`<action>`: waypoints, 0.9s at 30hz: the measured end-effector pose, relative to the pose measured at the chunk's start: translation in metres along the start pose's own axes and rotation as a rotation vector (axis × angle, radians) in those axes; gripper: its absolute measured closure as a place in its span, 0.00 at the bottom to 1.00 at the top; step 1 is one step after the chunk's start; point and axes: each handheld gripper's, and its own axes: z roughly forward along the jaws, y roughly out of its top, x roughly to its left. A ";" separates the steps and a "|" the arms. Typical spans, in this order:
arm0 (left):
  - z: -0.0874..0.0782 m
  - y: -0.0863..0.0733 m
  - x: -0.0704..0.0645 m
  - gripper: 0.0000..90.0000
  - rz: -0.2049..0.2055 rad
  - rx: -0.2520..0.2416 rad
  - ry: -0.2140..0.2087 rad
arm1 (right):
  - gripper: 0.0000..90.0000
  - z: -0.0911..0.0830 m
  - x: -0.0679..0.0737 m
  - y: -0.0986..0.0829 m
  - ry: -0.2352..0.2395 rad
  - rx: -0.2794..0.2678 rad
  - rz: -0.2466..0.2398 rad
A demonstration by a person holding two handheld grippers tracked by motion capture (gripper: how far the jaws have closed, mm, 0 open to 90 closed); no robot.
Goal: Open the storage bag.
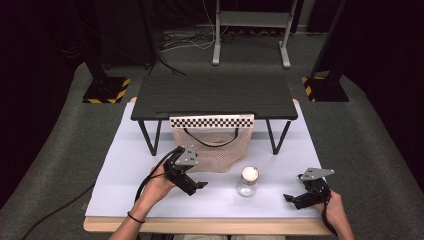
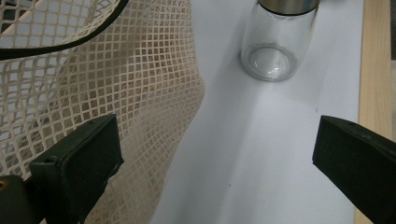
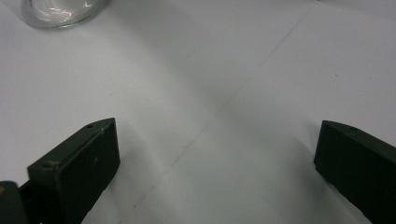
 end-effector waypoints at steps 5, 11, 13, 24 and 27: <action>-0.003 0.004 0.000 0.01 0.010 -0.001 -0.006 | 0.00 0.000 0.000 0.000 0.001 0.000 -0.001; -0.004 0.014 0.000 0.01 0.029 -0.011 -0.016 | 0.00 0.000 0.000 0.000 0.000 0.000 -0.001; -0.004 0.016 0.000 0.01 0.038 -0.007 -0.019 | 0.00 0.000 0.000 0.000 0.000 -0.001 -0.002; -0.003 0.027 0.001 0.01 0.056 -0.005 -0.040 | 0.00 0.000 0.000 0.000 0.000 -0.001 -0.003; -0.003 0.031 0.002 0.01 0.065 -0.006 -0.045 | 0.00 0.000 0.000 0.000 0.000 -0.001 -0.003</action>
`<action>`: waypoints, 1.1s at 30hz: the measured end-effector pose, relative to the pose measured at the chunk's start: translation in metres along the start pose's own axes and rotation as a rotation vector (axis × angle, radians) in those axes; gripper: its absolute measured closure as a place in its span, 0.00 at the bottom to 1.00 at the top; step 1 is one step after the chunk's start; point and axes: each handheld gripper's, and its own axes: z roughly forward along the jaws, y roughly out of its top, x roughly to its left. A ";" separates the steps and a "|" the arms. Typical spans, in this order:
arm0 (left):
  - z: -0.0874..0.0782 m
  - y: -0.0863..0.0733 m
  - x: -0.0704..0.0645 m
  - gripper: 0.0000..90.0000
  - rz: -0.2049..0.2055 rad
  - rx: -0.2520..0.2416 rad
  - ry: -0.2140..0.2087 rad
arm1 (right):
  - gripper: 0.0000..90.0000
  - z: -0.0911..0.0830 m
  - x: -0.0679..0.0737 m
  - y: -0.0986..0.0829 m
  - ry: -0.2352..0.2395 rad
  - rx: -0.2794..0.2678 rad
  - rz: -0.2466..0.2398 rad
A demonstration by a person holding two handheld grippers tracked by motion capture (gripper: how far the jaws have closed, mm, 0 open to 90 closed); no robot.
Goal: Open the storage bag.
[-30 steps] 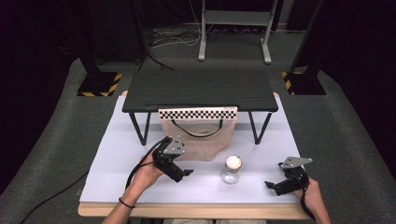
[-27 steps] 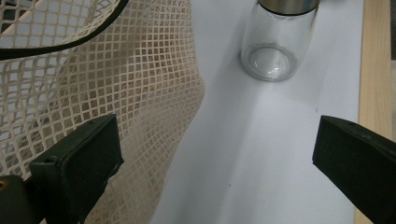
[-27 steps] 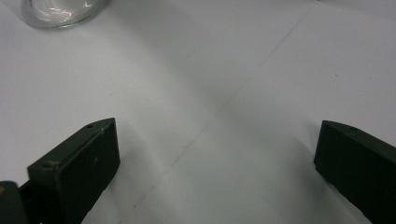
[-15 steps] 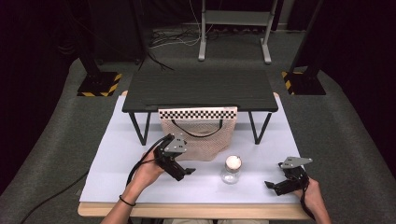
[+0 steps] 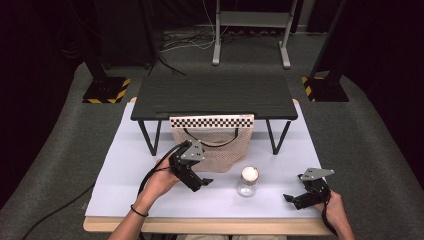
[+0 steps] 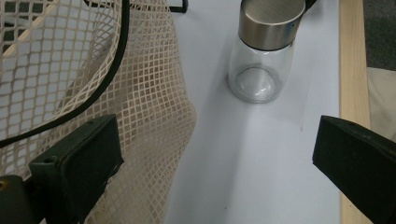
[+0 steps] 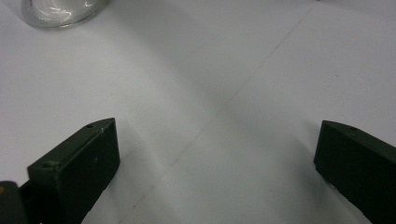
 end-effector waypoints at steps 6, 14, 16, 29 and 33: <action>0.001 0.012 0.002 0.01 0.019 -0.012 -0.014 | 0.00 0.000 0.000 0.000 -0.001 0.000 0.000; 0.003 0.019 0.007 0.01 0.035 -0.016 -0.029 | 0.00 0.000 0.000 0.000 -0.002 0.000 -0.001; 0.002 0.020 0.010 0.01 0.028 -0.029 -0.032 | 0.00 0.000 0.000 0.000 -0.002 0.000 -0.001; 0.008 0.023 0.022 0.01 0.028 -0.030 -0.042 | 0.00 0.000 0.000 0.000 -0.002 0.000 -0.001; 0.010 0.022 0.027 0.01 0.016 -0.031 -0.040 | 0.00 0.000 0.000 0.000 -0.002 0.000 -0.002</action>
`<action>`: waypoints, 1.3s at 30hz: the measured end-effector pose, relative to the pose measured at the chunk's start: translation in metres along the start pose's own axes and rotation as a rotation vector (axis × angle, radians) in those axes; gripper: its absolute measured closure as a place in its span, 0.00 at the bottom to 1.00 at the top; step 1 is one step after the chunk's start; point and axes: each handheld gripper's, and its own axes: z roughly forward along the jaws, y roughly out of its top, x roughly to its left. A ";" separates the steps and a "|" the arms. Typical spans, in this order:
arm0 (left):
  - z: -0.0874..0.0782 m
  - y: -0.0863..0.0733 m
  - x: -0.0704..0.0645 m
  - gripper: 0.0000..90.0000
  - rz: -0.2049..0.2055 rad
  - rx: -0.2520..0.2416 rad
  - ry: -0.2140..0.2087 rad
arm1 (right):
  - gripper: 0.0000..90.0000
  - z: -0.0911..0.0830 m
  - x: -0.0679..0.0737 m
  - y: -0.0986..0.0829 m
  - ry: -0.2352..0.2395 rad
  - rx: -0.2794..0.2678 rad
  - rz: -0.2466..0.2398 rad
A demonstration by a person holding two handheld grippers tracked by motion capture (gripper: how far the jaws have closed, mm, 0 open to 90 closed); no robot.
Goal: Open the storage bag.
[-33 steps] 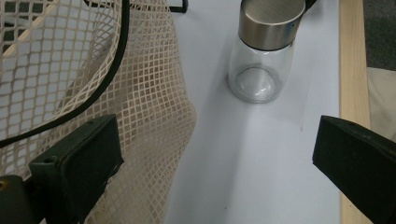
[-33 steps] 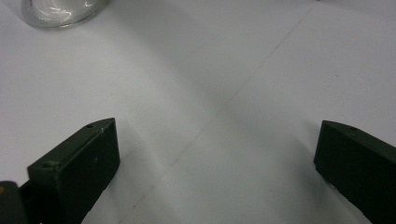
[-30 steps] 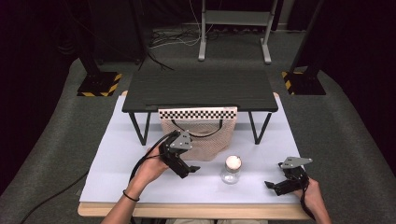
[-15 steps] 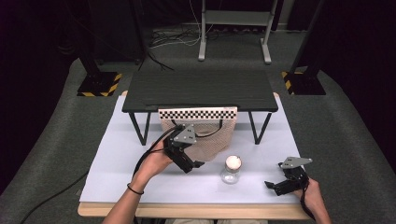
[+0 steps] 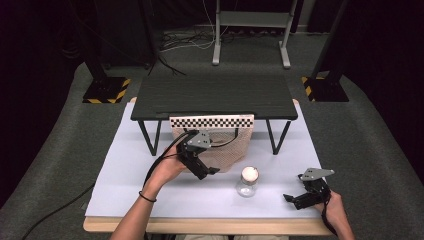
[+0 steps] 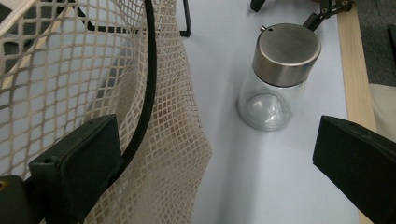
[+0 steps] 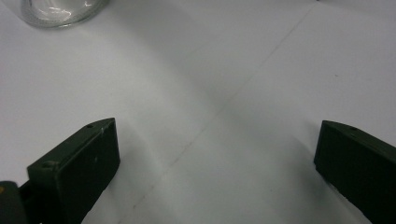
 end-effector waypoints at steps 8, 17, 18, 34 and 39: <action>0.008 -0.002 0.007 0.01 -0.021 0.005 -0.013 | 0.00 0.000 0.000 0.000 0.000 0.000 0.000; 0.016 -0.008 0.011 0.01 -0.036 0.023 -0.014 | 0.00 0.000 0.000 0.000 0.000 0.000 0.000; 0.017 -0.008 0.011 0.01 -0.040 0.030 -0.016 | 0.00 0.000 0.000 0.000 0.000 0.000 0.000; 0.017 -0.012 0.006 0.00 -0.068 0.089 -0.072 | 0.00 0.000 0.000 0.000 0.000 0.000 0.000; 0.014 -0.012 0.003 0.00 -0.090 0.105 -0.097 | 0.00 0.000 0.000 0.000 0.000 0.000 0.000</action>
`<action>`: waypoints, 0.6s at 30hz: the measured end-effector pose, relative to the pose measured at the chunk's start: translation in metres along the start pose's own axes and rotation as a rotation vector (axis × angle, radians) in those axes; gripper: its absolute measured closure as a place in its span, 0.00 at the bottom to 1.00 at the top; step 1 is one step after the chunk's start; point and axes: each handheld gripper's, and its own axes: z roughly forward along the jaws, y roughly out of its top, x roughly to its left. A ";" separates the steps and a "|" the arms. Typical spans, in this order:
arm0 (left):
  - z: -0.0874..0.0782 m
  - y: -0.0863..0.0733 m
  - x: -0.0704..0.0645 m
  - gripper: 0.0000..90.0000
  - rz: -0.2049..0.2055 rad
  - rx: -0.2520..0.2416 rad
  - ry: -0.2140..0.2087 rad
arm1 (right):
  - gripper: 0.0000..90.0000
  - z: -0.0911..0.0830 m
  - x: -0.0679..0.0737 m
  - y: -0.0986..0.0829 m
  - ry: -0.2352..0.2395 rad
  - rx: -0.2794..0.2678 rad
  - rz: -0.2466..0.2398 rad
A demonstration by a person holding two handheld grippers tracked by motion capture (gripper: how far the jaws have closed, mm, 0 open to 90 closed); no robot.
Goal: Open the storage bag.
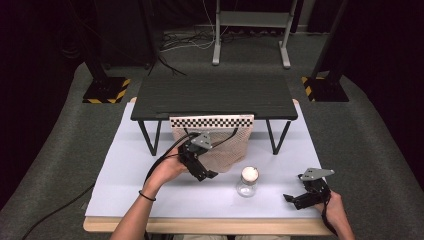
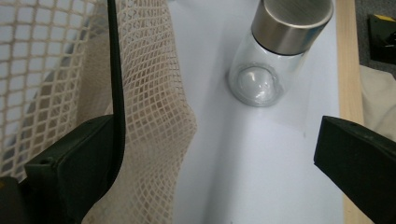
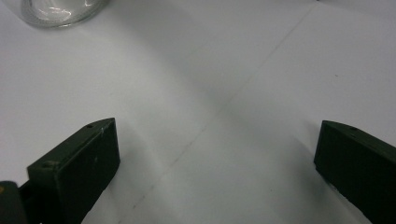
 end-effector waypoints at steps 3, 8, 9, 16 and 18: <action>-0.002 0.001 -0.003 0.00 -0.011 0.010 -0.010 | 0.00 0.000 0.000 0.000 0.000 0.000 0.000; -0.003 0.002 -0.006 0.00 -0.016 0.015 -0.015 | 0.00 0.000 0.000 0.000 0.000 0.001 0.001; -0.004 0.002 -0.006 0.00 -0.016 0.015 -0.016 | 0.00 0.000 0.000 0.000 0.000 0.001 0.001; -0.003 0.002 -0.008 0.00 -0.009 0.015 -0.007 | 0.00 0.000 0.000 0.000 -0.004 0.002 -0.002; -0.004 0.001 -0.008 0.00 -0.008 0.011 -0.009 | 0.00 0.000 0.001 0.000 -0.005 0.004 -0.001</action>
